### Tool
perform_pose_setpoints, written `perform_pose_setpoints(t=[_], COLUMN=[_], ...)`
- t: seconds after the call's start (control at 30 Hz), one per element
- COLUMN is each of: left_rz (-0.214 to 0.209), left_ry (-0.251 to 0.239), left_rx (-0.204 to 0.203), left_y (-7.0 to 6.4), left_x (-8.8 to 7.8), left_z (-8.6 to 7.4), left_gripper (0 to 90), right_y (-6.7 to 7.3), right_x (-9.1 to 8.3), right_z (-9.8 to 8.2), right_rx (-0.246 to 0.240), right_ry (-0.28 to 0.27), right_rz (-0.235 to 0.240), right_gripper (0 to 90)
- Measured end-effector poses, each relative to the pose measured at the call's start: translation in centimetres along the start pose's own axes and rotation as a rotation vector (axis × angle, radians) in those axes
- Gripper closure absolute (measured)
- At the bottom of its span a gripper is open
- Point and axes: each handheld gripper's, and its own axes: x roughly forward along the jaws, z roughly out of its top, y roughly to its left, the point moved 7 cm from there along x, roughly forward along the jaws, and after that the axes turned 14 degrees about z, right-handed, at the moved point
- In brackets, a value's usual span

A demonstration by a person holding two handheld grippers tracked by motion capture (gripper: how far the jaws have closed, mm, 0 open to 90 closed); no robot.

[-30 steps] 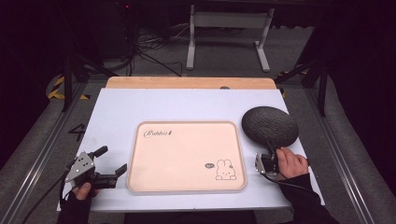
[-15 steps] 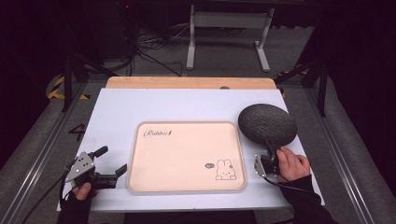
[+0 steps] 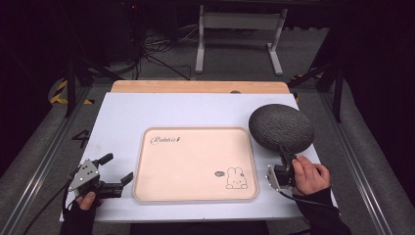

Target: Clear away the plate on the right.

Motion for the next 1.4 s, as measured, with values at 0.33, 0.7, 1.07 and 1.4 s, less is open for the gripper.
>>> perform_pose_setpoints(t=[0.33,0.7,1.07,1.4], left_rz=[0.002,0.002,0.001,0.003], left_ry=[0.003,0.004,0.005,0.003], left_rx=[0.000,0.000,0.002,0.002], left_y=[0.0,0.0,0.0,0.0], left_x=[0.0,0.0,0.0,0.0], left_z=[0.0,0.0,0.0,0.0], left_gripper=[0.3,0.3,0.3,0.3], right_y=[-0.4,-1.1,-1.6,-1.9], right_x=[-0.9,-2.4,-3.4,-3.8], right_z=[0.9,3.2,5.6,8.1], right_rx=[-0.006,-0.033,-0.060,-0.097], right_ry=[-0.021,-0.078,-0.124,-0.181], right_rz=[-0.010,-0.036,-0.043,-0.046], right_gripper=[84.0,83.8,83.3,83.4])
